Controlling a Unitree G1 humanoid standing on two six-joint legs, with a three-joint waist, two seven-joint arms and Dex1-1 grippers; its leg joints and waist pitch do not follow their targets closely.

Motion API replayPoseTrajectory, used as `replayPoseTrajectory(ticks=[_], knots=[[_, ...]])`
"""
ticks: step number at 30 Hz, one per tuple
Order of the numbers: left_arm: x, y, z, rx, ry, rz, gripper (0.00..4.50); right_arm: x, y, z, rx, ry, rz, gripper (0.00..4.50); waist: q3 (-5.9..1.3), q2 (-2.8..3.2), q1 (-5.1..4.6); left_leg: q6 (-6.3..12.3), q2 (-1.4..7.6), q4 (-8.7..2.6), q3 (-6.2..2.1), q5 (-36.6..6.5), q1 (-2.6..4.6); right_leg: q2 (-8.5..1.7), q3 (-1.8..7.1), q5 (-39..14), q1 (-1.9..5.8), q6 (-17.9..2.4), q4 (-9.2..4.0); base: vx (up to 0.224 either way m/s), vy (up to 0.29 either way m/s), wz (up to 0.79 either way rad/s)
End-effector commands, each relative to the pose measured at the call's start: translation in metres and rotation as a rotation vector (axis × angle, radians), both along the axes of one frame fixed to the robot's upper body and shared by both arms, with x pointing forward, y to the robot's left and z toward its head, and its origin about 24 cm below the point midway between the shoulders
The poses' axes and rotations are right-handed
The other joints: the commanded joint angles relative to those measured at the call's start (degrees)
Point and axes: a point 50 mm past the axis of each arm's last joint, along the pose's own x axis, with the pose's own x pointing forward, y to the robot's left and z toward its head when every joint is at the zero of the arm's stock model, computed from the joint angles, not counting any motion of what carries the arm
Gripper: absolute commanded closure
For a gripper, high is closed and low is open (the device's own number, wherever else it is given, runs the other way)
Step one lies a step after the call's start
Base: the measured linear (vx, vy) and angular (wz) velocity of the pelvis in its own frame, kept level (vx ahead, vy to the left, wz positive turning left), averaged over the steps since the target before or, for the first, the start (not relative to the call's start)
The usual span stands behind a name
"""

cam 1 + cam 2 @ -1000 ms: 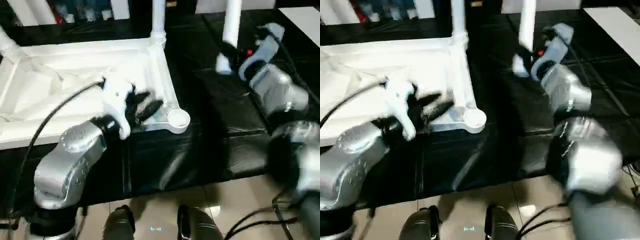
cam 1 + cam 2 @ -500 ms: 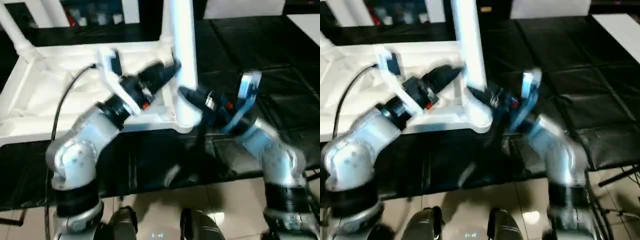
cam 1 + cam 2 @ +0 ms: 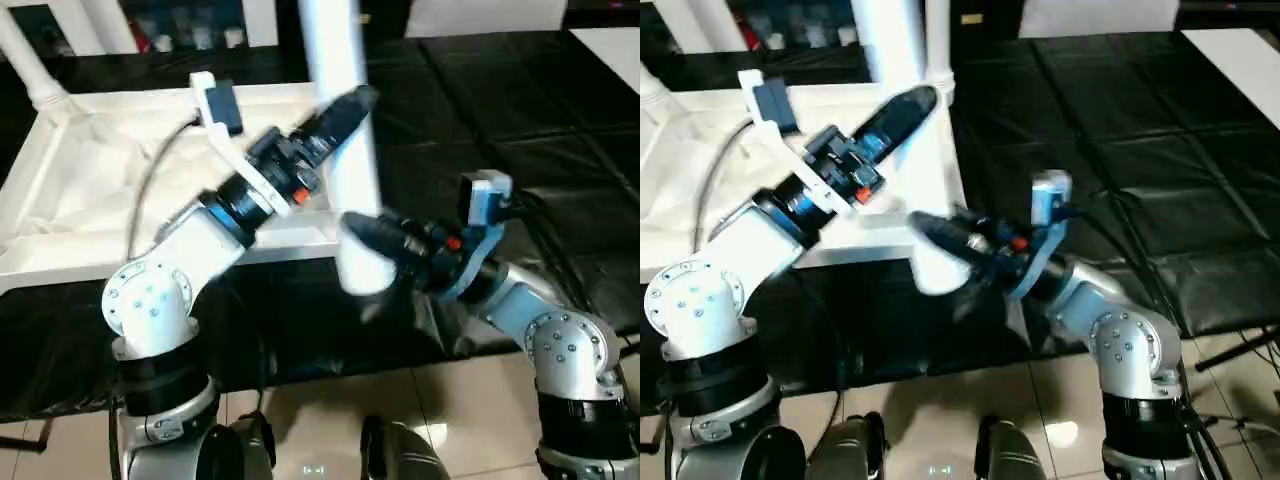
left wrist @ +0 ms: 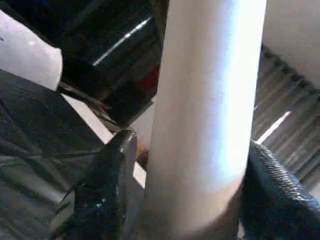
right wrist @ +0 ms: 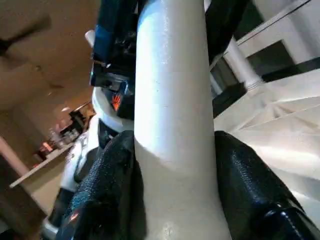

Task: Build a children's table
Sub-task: Pick table leg

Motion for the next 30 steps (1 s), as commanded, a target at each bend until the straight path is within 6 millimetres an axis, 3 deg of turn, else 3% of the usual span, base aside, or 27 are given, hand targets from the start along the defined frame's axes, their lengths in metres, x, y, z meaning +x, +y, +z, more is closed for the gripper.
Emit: replayPoseTrajectory(ticks=[1, 3, 6, 11, 19, 30], knots=[[-0.005, 0.000, 0.000, -0.012, 0.002, -0.048, 1.89, -0.006, 0.000, 0.004, 0.011, -0.018, 0.041, 2.57, -6.91, -0.40, 0.08, 3.31, -0.21, -3.10, 0.25, -7.47, 0.90, -2.52, 1.56, -16.60, 4.12, -9.13, -4.37, 0.000, 0.000, 0.00], [-0.006, 0.001, 0.000, -0.031, 0.000, -0.075, 1.90, -0.008, -0.001, 0.004, 0.014, -0.010, 0.060, 2.57, -6.90, -0.39, 0.00, 3.26, -0.23, -3.16, 0.23, -7.89, 0.86, -2.52, 1.51, -17.34, 4.13, -8.90, -4.43, 0.000, 0.000, 0.00], [-0.009, 0.005, 0.004, -0.068, -0.030, -0.116, 2.26, -0.010, -0.003, 0.004, 0.023, 0.000, 0.090, 2.57, -6.83, -0.47, 0.02, 2.68, -0.41, -3.19, 0.27, -9.74, 1.01, -2.63, 1.44, -22.89, 4.04, -6.72, -5.09, 0.000, 0.000, 0.00], [-0.010, 0.007, 0.005, -0.075, -0.049, -0.136, 2.49, -0.011, -0.004, 0.004, 0.024, 0.006, 0.106, 2.58, -6.94, -0.33, -0.03, 2.03, -0.34, -3.32, 0.14, -9.90, 1.07, -2.56, 1.36, -25.00, 3.82, -4.45, -5.31, 0.000, 0.000, 0.00], [-0.014, 0.013, 0.007, -0.150, -0.075, -0.214, 2.55, -0.015, -0.006, 0.004, 0.034, 0.024, 0.160, 2.58, -7.36, -0.29, 0.16, 2.14, -0.42, -3.19, 0.22, -8.37, 0.90, -2.48, 1.41, -21.50, 3.99, -5.50, -4.89, 0.000, 0.000, 0.00], [-0.014, 0.017, 0.006, -0.140, -0.082, -0.219, 2.55, -0.012, -0.007, 0.003, -0.011, 0.009, 0.110, 2.58, -7.57, -0.08, 0.22, 1.66, -0.30, -3.22, 0.17, -8.97, 0.98, -2.53, 1.36, -21.69, 4.11, -5.77, -4.79, 0.000, 0.000, 0.00]])
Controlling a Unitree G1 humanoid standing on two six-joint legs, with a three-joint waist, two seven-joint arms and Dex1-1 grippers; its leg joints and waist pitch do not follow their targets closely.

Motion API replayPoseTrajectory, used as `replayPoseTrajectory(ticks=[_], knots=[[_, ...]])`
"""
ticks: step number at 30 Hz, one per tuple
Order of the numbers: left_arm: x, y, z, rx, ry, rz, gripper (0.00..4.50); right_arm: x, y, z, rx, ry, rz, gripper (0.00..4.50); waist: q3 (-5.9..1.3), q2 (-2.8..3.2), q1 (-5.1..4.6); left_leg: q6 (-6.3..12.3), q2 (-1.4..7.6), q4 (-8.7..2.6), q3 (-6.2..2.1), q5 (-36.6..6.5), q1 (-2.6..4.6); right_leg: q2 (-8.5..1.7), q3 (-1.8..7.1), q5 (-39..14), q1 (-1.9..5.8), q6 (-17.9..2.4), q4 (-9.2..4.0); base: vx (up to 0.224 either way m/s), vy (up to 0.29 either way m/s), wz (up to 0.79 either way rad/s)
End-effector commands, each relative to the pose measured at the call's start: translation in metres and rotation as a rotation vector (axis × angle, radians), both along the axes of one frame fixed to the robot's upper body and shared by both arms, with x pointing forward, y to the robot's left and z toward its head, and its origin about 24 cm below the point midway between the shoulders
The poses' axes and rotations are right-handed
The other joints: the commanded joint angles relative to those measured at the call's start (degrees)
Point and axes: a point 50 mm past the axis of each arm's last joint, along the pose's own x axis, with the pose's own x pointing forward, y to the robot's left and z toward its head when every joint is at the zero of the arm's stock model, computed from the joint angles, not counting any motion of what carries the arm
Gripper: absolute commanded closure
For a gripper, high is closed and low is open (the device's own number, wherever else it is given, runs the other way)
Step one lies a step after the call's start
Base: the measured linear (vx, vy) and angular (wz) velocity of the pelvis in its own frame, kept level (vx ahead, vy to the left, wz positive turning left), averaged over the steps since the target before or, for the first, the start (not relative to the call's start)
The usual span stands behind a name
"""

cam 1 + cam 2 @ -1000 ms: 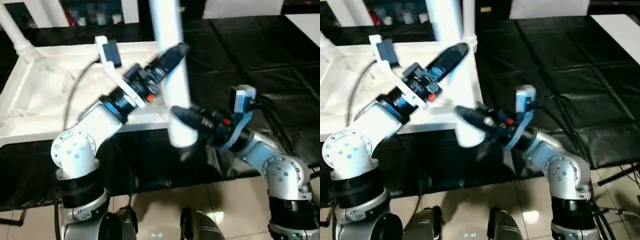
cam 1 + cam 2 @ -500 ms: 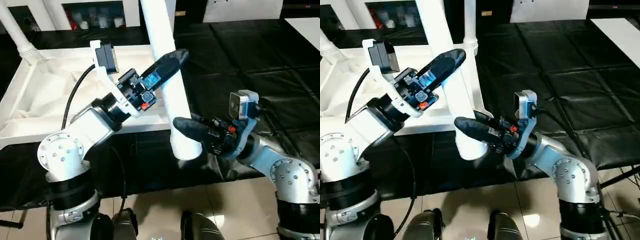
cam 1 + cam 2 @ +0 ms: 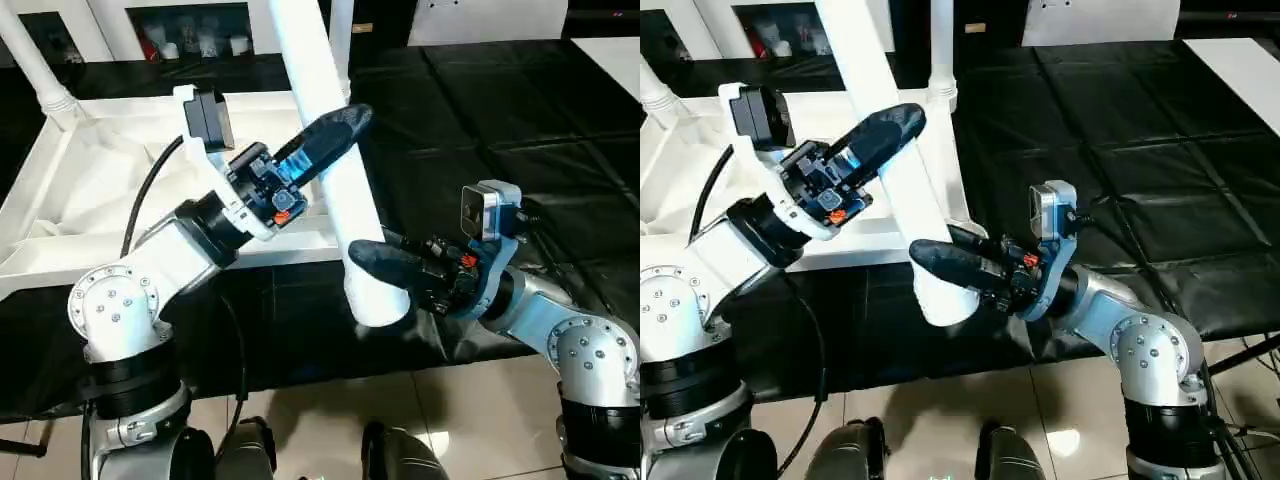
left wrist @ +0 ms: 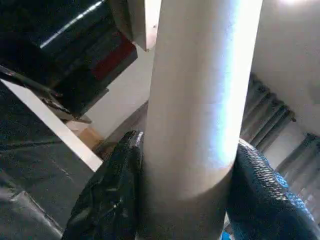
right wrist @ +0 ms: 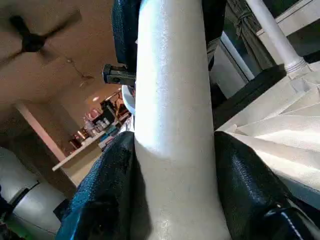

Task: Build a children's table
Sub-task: Pick table leg

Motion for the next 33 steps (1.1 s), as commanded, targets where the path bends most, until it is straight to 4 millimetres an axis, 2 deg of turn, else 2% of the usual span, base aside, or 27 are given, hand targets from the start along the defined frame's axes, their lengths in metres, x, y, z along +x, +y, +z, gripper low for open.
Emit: replayPoseTrajectory(ticks=[1, 2, 3, 4, 6, 9, 10, 12, 14, 16, 18, 20, 22, 24, 26, 33], knots=[[-0.004, 0.001, 0.007, -0.075, -0.044, -0.047, 2.55, 0.000, -0.001, -0.001, -0.021, -0.019, -0.017, 2.58, -6.70, -0.24, 0.22, 1.62, -0.27, -3.23, 0.16, -9.07, 0.98, -2.49, 1.34, -21.61, 4.03, -5.86, -4.77, 0.000, 0.000, 0.00], [-0.002, 0.004, 0.006, -0.030, -0.048, -0.006, 2.55, 0.008, -0.001, -0.002, -0.080, -0.056, -0.119, 2.23, -6.88, -0.20, 0.28, 1.48, -0.22, -3.17, 0.15, -8.92, 0.97, -2.59, 1.37, -21.40, 4.09, -5.90, -4.70, 0.000, 0.000, 0.00], [-0.001, 0.006, 0.004, 0.010, -0.053, 0.021, 2.55, 0.011, -0.001, -0.002, -0.105, -0.068, -0.159, 2.23, -6.83, -0.26, 0.21, 1.41, -0.20, -3.30, 0.12, -8.81, 0.92, -2.55, 1.37, -21.43, 3.94, -5.46, -4.76, 0.000, 0.000, 0.00], [0.003, 0.010, 0.001, 0.097, -0.063, 0.083, 2.55, 0.015, -0.001, -0.002, -0.143, -0.083, -0.196, 1.85, -6.93, -0.15, 0.09, 1.23, -0.22, -3.29, 0.14, -8.94, 0.94, -2.59, 1.38, -21.74, 4.05, -5.27, -4.75, 0.000, 0.000, 0.00], [0.005, 0.011, 0.000, 0.135, -0.067, 0.113, 2.55, 0.015, 0.000, -0.002, -0.158, -0.087, -0.200, 1.82, -6.91, -0.16, -0.04, 0.96, -0.21, -3.38, 0.09, -9.06, 1.05, -2.44, 1.39, -22.13, 3.96, -4.46, -4.70, 0.000, 0.000, 0.00], [0.013, 0.018, -0.003, 0.312, -0.102, 0.253, 2.60, 0.020, 0.004, 0.003, -0.253, -0.201, -0.279, 1.54, -7.21, 0.09, -0.02, 0.32, -0.10, -3.48, 0.05, -9.74, 1.33, -2.45, 1.41, -23.37, 3.77, -3.43, -4.75, 0.000, 0.000, 0.00], [0.016, 0.020, -0.003, 0.344, -0.106, 0.293, 2.61, 0.021, 0.007, 0.004, -0.272, -0.216, -0.299, 1.43, -7.35, -0.11, -0.16, 0.12, -0.16, -3.42, 0.15, -9.90, 1.34, -2.38, 1.48, -23.34, 3.73, -3.04, -4.65, 0.000, 0.000, 0.00], [0.020, 0.020, -0.001, 0.423, -0.128, 0.385, 2.63, 0.022, 0.016, 0.007, -0.334, -0.287, -0.343, 1.28, -7.34, 0.07, -0.13, 0.04, -0.07, -3.47, 0.15, -10.40, 1.40, -2.42, 1.48, -23.44, 3.60, -3.22, -4.76, 0.000, 0.000, 0.00], [0.021, 0.020, 0.000, 0.439, -0.134, 0.407, 2.63, 0.022, 0.019, 0.007, -0.350, -0.305, -0.361, 1.07, -7.48, 0.02, -0.27, -0.38, -0.12, -3.50, 0.13, -10.73, 1.33, -2.38, 1.46, -22.74, 3.65, -3.35, -4.59, 0.000, 0.000, 0.00], [0.021, 0.014, -0.001, 0.532, -0.179, 0.458, 2.64, 0.020, 0.037, 0.006, -0.386, -0.286, -0.367, 0.96, -7.81, -0.32, -0.34, -0.27, -0.08, -3.46, 0.12, -10.33, 1.27, -2.39, 1.52, -21.87, 3.80, -4.01, -4.38, 0.000, 0.000, 0.00], [0.022, 0.009, -0.001, 0.604, -0.211, 0.518, 2.64, 0.018, 0.050, 0.002, -0.440, -0.295, -0.358, 0.94, -7.83, -0.23, -0.40, -0.51, 0.05, -3.43, 0.09, -10.07, 1.27, -2.36, 1.56, -20.56, 3.72, -4.51, -4.10, 0.000, 0.000, 0.00], [0.022, 0.004, -0.002, 0.635, -0.215, 0.557, 2.64, 0.019, 0.059, -0.005, -0.517, -0.308, -0.405, 0.94, -7.89, -0.50, -0.53, -1.25, -0.18, -3.34, 0.33, -10.68, 1.25, -2.36, 1.70, -21.25, 3.70, -3.81, -4.24, 0.000, 0.000, 0.00], [0.022, 0.001, -0.001, 0.648, -0.227, 0.573, 2.64, 0.022, 0.063, -0.008, -0.549, -0.303, -0.447, 0.94, -7.92, -0.27, -0.47, -1.61, -0.12, -3.39, 0.25, -10.99, 1.28, -2.39, 1.70, -21.79, 3.59, -3.59, -4.32, 0.000, 0.000, 0.00], [0.022, -0.003, 0.000, 0.668, -0.226, 0.615, 2.64, 0.025, 0.070, -0.009, -0.551, -0.273, -0.516, 0.94, -7.96, -0.35, -0.60, -1.96, -0.13, -3.44, 0.21, -11.75, 1.27, -2.35, 1.67, -21.94, 3.50, -3.41, -4.28, 0.000, 0.000, 0.00], [0.022, -0.005, 0.000, 0.682, -0.229, 0.634, 2.64, 0.026, 0.072, -0.009, -0.551, -0.253, -0.538, 1.21, -8.02, -0.46, -0.79, -2.34, -0.20, -3.47, 0.13, -12.85, 1.33, -2.23, 1.63, -21.74, 3.46, -2.73, -4.24, 0.000, 0.000, 0.00], [0.020, -0.011, 0.001, 0.682, -0.224, 0.651, 2.64, 0.033, 0.077, -0.008, -0.536, -0.192, -0.613, 1.73, -8.07, -0.51, -0.95, -2.65, -0.35, -3.42, 0.14, -13.84, 1.31, -2.15, 1.58, -22.24, 3.26, -1.45, -4.44, 0.000, 0.000, 0.00]])
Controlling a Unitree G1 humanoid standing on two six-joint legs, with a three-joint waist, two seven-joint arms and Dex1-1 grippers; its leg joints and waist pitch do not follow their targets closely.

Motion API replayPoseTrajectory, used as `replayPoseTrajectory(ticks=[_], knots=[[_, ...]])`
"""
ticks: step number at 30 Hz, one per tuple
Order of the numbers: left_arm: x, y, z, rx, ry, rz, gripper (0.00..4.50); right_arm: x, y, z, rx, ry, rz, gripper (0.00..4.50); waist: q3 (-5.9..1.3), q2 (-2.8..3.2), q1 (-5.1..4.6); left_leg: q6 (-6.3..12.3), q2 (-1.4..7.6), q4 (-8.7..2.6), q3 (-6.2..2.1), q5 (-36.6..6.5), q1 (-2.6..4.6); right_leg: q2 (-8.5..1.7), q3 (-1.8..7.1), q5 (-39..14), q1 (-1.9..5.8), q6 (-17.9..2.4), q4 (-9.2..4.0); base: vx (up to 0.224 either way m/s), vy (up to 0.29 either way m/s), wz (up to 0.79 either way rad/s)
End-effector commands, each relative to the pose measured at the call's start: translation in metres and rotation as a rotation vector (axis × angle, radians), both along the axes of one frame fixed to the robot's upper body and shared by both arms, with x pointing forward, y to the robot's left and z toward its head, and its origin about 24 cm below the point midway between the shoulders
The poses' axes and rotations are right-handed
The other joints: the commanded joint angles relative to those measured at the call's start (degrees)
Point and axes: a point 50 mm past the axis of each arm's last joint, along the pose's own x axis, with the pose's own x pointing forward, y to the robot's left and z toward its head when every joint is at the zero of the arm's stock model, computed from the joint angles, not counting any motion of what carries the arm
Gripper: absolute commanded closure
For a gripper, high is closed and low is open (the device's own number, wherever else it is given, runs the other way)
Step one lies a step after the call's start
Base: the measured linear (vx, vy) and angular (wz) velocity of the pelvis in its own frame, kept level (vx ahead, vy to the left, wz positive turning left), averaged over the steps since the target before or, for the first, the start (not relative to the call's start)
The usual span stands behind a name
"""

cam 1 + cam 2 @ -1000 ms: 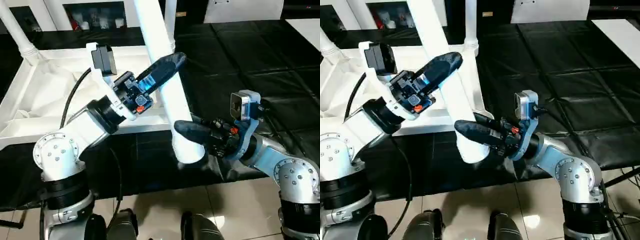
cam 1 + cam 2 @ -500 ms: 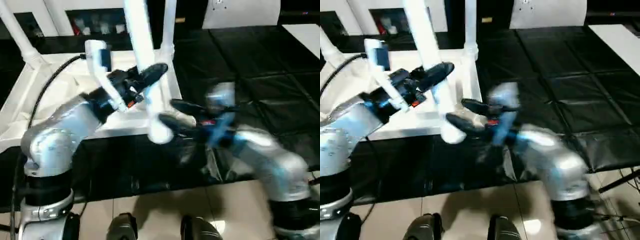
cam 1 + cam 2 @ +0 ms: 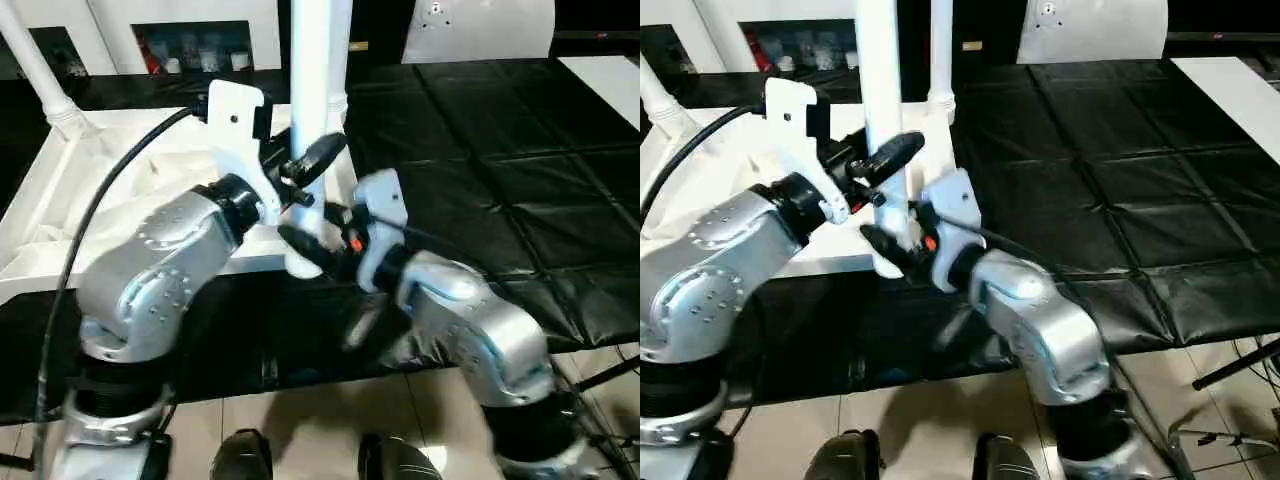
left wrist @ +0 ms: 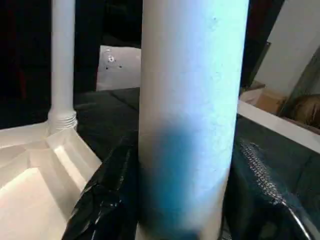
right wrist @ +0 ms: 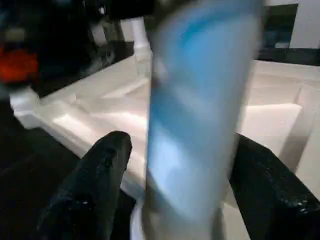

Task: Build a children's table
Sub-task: Pick table leg

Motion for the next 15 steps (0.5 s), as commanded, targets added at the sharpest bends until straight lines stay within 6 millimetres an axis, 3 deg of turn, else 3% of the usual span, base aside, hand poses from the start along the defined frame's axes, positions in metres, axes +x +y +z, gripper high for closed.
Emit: replayPoseTrajectory(ticks=[1, 6, 15], knots=[[-0.0025, -0.0040, 0.0074, 0.013, -0.035, -0.002, 2.64, 0.0018, -0.0012, -0.0022, -0.008, 0.019, -0.026, 1.84, -6.00, 0.21, -0.39, -2.57, -0.36, -3.42, 0.17, -13.72, 1.20, -2.15, 1.53, -22.11, 3.29, -1.53, -4.54, 0.000, 0.000, 0.00], [-0.0029, -0.0052, 0.0068, 0.017, -0.031, 0.012, 2.64, 0.0033, 0.0017, -0.0009, 0.021, 0.048, -0.042, 2.34, -6.02, 0.16, -0.60, -2.68, -0.40, -3.49, 0.11, -13.69, 1.15, -2.11, 1.48, -21.51, 3.33, -1.41, -4.47, 0.000, 0.000, 0.00], [0.0009, 0.0013, 0.0049, 0.039, -0.016, 0.061, 2.64, 0.0039, 0.0001, -0.0019, 0.036, 0.064, -0.023, 2.59, -5.97, 0.07, -1.19, -2.59, -0.52, -3.43, 0.12, -13.93, 1.02, -2.07, 1.43, -22.57, 3.32, -0.91, -4.64, 0.000, 0.000, 0.00]])
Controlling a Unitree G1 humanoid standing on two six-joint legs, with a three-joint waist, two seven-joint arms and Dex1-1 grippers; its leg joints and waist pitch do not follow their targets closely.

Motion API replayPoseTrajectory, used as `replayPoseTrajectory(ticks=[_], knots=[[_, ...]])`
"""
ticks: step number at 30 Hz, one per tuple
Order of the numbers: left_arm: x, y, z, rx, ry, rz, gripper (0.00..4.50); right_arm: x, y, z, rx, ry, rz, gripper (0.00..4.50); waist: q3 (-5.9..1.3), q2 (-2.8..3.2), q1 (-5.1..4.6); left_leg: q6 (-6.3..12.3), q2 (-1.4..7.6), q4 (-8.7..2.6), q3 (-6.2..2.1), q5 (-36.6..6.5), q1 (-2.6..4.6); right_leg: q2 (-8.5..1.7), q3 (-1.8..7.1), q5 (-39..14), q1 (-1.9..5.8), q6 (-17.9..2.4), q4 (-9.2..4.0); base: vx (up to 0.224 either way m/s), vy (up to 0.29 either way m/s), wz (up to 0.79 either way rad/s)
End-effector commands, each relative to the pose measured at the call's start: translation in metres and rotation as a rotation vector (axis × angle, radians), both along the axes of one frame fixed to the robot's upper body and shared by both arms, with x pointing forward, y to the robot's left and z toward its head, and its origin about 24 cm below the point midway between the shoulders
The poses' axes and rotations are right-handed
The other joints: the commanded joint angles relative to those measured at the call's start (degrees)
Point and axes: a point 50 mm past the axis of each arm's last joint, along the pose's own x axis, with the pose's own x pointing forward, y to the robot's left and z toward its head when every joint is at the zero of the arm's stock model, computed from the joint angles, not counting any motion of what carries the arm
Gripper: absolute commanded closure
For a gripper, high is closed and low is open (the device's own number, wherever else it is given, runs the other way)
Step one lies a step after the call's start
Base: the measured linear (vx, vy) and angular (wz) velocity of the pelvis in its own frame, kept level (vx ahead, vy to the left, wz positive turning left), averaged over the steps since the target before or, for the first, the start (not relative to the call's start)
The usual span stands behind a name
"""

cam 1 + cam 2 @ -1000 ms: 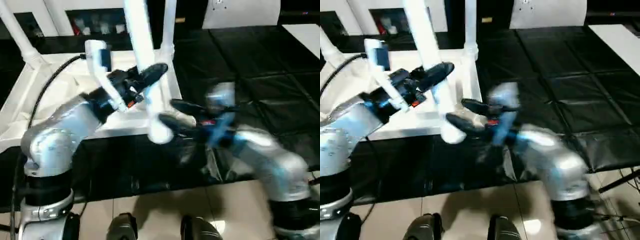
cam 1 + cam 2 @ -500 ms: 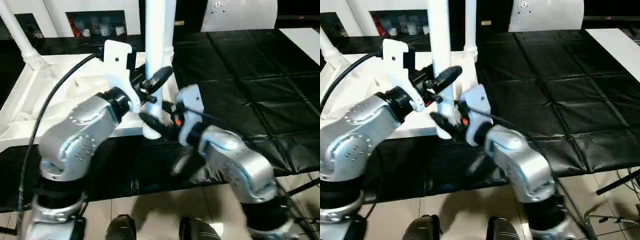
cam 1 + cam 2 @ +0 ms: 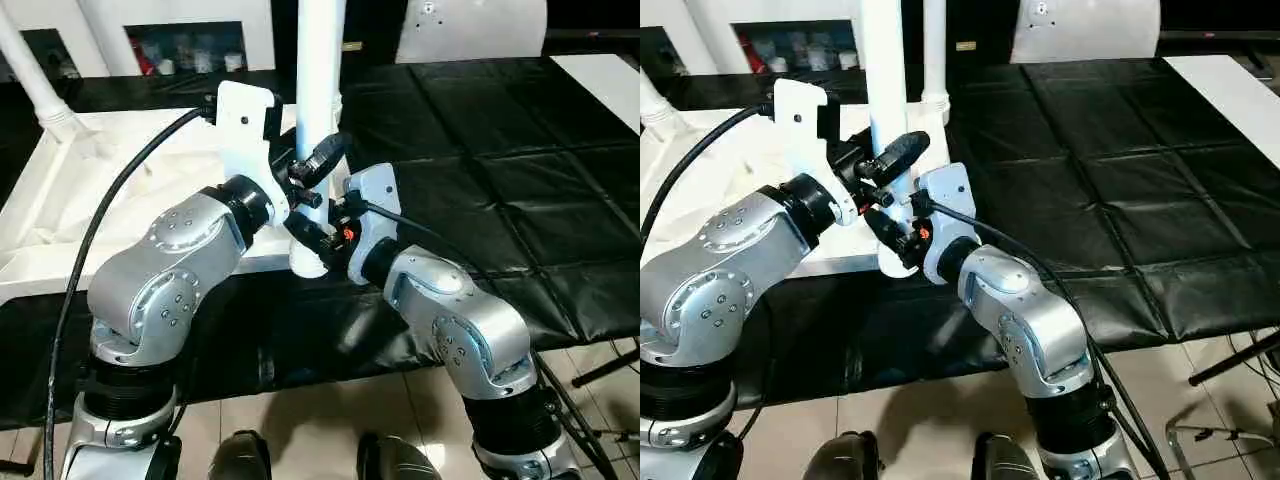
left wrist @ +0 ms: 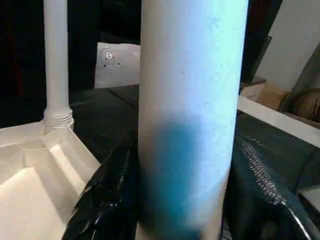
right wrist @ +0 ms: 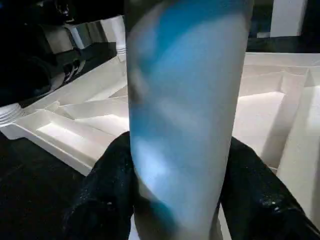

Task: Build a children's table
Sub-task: Pick table leg

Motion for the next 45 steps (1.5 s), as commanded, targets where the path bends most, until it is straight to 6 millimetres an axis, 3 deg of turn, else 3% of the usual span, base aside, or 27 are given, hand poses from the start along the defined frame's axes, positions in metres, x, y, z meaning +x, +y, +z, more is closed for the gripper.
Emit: replayPoseTrajectory(ticks=[1, 2, 10, 16, 19, 23, 31, 32, 37, 41, 45], knots=[[0.001, 0.003, 0.007, 0.015, -0.022, 0.031, 2.64, 0.001, -0.002, 0.001, 0.015, 0.008, 0.012, 2.60, -5.96, 0.16, -0.02, -2.55, -0.48, -3.44, 0.10, -13.94, 1.06, -2.11, 1.41, -22.63, 3.36, -1.19, -4.56, 0.000, 0.000, 0.00], [0.001, 0.003, 0.008, 0.004, -0.021, 0.027, 2.08, 0.001, -0.002, 0.002, 0.021, 0.007, 0.023, 2.60, -5.96, 0.17, -0.06, -2.48, -0.51, -3.40, 0.13, -13.84, 1.04, -2.09, 1.41, -22.48, 3.36, -1.28, -4.58, 0.000, 0.000, 0.00], [0.005, 0.007, 0.015, -0.056, -0.004, -0.033, 1.56, 0.000, -0.012, 0.008, 0.088, 0.007, 0.137, 2.61, -6.03, 0.17, 0.14, -1.55, -0.54, -3.23, 0.18, -12.53, 0.99, -2.12, 1.40, -20.62, 3.55, -2.76, -4.44, 0.000, 0.000, 0.00], [-0.004, 0.006, 0.026, -0.204, 0.051, -0.239, 0.99, -0.004, -0.033, 0.016, 0.228, 0.038, 0.299, 2.61, -6.03, 0.05, 0.42, -0.68, -0.51, -3.10, 0.24, -11.88, 0.98, -2.10, 1.30, -18.35, 3.86, -5.65, -4.11, 0.000, 0.000, 0.00], [-0.005, 0.013, 0.029, -0.336, 0.081, -0.344, 0.89, -0.011, -0.048, 0.022, 0.308, 0.042, 0.442, 2.61, -6.02, -0.02, 0.61, -0.01, -0.77, -2.90, 0.45, -11.66, 0.93, -2.10, 1.27, -19.49, 3.99, -6.13, -4.39, 0.000, 0.000, 0.00], [-0.004, 0.021, 0.031, -0.444, 0.110, -0.453, 0.89, -0.018, -0.062, 0.021, 0.286, 0.072, 0.579, 2.61, -6.08, -0.14, 1.11, 0.63, -0.76, -2.85, 0.37, -11.09, 0.94, -2.03, 1.15, -20.54, 4.18, -5.84, -4.52, 0.000, 0.000, 0.00], [-0.010, 0.016, 0.026, -0.379, 0.172, -0.658, 0.89, -0.024, -0.079, 0.018, 0.148, 0.104, 0.711, 2.61, -6.06, 0.29, 2.02, 0.60, -0.35, -2.95, 0.19, -11.32, 1.22, -2.27, 1.24, -22.70, 3.91, -5.47, -4.66, 0.000, 0.000, 0.00], [-0.011, 0.015, 0.026, -0.379, 0.168, -0.673, 1.17, -0.024, -0.080, 0.018, 0.140, 0.104, 0.716, 2.61, -6.00, 0.26, 2.01, 0.72, -0.35, -2.98, 0.20, -11.52, 1.20, -2.22, 1.20, -22.42, 3.90, -5.80, -4.70, 0.000, 0.000, 0.00], [-0.012, 0.013, 0.024, -0.397, 0.150, -0.748, 1.42, -0.024, -0.085, 0.019, 0.121, 0.109, 0.761, 2.61, -5.94, 0.44, 2.14, 0.61, -0.25, -3.06, 0.11, -12.79, 1.36, -2.36, 1.13, -22.44, 4.01, -7.20, -4.65, 0.000, 0.000, 0.00], [-0.014, 0.013, 0.023, -0.399, 0.148, -0.772, 1.72, -0.024, -0.087, 0.019, 0.115, 0.107, 0.774, 2.61, -5.64, 0.33, 1.98, 0.21, -0.28, -3.18, 0.05, -15.42, 1.80, -2.48, 0.99, -27.21, 3.97, -6.19, -5.27, 0.000, 0.000, 0.00], [-0.013, 0.014, 0.023, -0.413, 0.140, -0.780, 2.10, -0.024, -0.087, 0.019, 0.110, 0.104, 0.777, 2.61, -5.66, 0.35, 1.98, 0.25, -0.26, -3.20, -0.04, -15.37, 1.83, -2.46, 0.92, -27.82, 3.91, -5.88, -5.39, 0.000, 0.000, 0.00]])
